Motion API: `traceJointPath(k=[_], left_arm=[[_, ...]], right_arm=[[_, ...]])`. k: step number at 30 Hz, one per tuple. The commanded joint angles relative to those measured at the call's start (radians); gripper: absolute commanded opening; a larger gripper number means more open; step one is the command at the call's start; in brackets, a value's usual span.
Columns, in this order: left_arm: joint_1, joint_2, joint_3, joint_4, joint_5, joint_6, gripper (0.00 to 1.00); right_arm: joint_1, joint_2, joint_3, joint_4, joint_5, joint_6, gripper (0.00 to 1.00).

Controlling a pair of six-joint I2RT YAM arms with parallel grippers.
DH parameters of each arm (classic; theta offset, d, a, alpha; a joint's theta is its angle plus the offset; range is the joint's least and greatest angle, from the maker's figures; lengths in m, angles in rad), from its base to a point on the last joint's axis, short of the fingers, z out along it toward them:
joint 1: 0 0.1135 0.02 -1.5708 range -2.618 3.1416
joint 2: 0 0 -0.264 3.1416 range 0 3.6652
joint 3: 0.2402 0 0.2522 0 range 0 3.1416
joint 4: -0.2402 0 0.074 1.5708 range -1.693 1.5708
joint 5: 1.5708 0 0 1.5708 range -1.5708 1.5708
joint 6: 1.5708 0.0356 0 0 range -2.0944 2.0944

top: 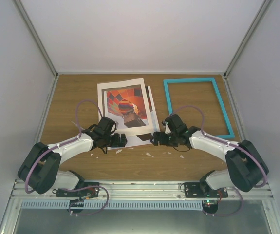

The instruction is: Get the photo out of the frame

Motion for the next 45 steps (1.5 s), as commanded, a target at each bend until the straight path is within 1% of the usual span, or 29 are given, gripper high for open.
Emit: traceJointPath(k=[1,12,20,33,45], left_arm=[[-0.005,0.029,-0.039,-0.013,0.047,-0.002,0.99],[-0.006,0.025,-0.043,-0.010,0.053,-0.004,0.99],[-0.006,0.020,-0.045,-0.010,0.053,-0.005,0.99],[-0.007,0.027,-0.041,-0.010,0.056,-0.004,0.99],[-0.006,0.035,-0.039,-0.011,0.058,-0.002,0.99]], right_arm=[[-0.007,0.022,0.024,0.017,-0.006,0.032,0.91],[-0.007,0.068,0.024,0.033,-0.020,0.033,0.90],[-0.006,0.003,0.044,-0.007,0.021,0.039,0.89],[-0.008,0.074,0.020,0.035,-0.021,0.041,0.87],[-0.031,0.078,-0.014,0.055,-0.036,0.046,0.87]])
